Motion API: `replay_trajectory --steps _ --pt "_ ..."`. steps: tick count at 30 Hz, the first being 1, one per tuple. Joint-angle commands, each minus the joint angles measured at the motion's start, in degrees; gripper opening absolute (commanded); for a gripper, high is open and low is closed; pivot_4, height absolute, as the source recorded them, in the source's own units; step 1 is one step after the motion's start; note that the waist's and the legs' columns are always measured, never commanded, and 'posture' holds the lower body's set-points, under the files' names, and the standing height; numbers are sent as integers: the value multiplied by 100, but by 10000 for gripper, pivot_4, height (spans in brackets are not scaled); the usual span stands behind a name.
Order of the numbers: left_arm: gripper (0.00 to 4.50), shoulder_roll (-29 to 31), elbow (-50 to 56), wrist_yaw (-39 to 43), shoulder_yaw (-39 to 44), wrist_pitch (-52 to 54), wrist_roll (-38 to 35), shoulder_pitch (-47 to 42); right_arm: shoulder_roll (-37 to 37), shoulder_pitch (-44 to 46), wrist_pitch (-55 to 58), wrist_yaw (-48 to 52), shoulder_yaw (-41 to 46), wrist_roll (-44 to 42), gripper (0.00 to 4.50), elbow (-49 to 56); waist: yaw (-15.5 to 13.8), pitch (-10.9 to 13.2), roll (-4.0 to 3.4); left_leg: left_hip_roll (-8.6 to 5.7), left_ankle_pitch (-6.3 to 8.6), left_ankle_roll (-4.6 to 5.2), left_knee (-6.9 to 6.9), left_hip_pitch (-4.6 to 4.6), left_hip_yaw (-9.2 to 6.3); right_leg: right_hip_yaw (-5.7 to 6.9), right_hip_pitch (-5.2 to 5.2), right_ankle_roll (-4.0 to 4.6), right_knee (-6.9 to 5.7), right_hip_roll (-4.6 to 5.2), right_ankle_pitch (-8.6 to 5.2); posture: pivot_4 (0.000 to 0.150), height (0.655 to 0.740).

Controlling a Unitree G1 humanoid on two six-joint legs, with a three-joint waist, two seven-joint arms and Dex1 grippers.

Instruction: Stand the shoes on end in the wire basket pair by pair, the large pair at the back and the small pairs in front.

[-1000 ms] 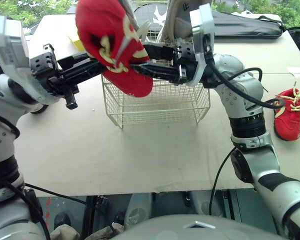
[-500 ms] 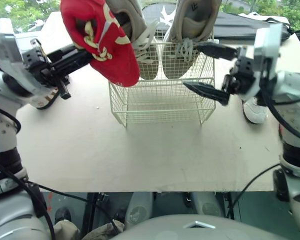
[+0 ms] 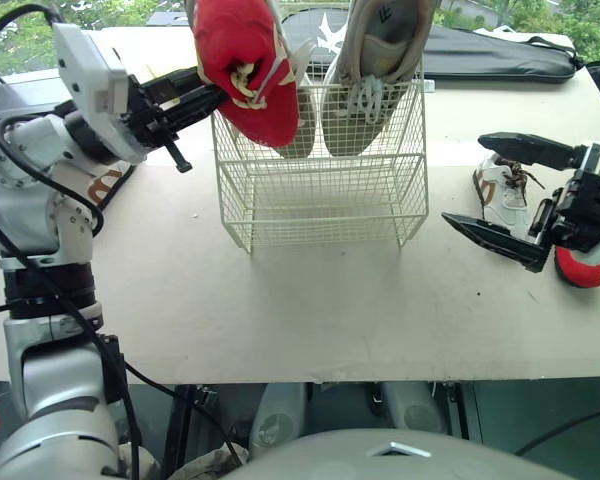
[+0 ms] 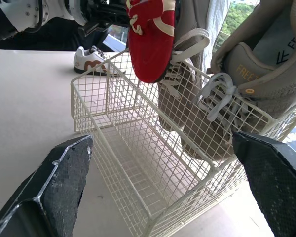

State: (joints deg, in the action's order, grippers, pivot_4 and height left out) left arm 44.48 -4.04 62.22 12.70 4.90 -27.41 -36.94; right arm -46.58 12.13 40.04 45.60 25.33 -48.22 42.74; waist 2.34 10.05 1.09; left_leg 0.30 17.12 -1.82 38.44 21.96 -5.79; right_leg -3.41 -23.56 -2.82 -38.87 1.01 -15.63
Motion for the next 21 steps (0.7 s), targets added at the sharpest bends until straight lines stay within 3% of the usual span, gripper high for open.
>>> replay_trajectory --steps 1,10,12,13,15,16,21 --pt "3224 -128 97 -177 -92 -176 207 196 -107 -18 -72 -232 201 -224 45000 219 -5 0 0 0 0 0 1 -1 1 0 1 0 0 1 0 1500 7400" --pt "3222 -365 368 -413 -333 -95 433 587 -251 -165 -177 -575 309 -485 45000 391 -4 -3 5 0 0 1 4 -3 -3 5 6 0 -4 0 0 1500 7400" --pt "13481 -390 535 -489 -249 150 225 605 -263 -162 -205 -598 274 -510 45000 377 -3 -3 5 0 0 1 4 -5 -3 5 7 0 -6 0 0 1500 7400" --pt "16263 -399 667 -566 -143 359 39 645 -267 -158 -223 -597 257 -515 45000 364 -3 -3 5 0 0 1 4 -4 -3 5 7 0 -6 0 0 1500 7400" --pt "27691 -359 922 -682 110 643 -262 775 -272 -137 -267 -573 205 -509 45000 311 3 -3 5 1 0 1 5 -3 -3 5 7 0 -5 0 0 1500 7400" --pt "30710 -272 1064 -642 301 810 -490 907 -266 -104 -302 -549 150 -500 45000 271 6 -3 5 2 0 1 5 -3 -3 5 7 0 -4 0 0 1500 7400" --pt "30710 184 1506 -609 1408 1714 -1527 1573 -213 72 -454 -426 -126 -502 45000 45 16 -3 5 8 0 0 4 -4 -2 5 6 0 -2 -2 0 1500 7400"
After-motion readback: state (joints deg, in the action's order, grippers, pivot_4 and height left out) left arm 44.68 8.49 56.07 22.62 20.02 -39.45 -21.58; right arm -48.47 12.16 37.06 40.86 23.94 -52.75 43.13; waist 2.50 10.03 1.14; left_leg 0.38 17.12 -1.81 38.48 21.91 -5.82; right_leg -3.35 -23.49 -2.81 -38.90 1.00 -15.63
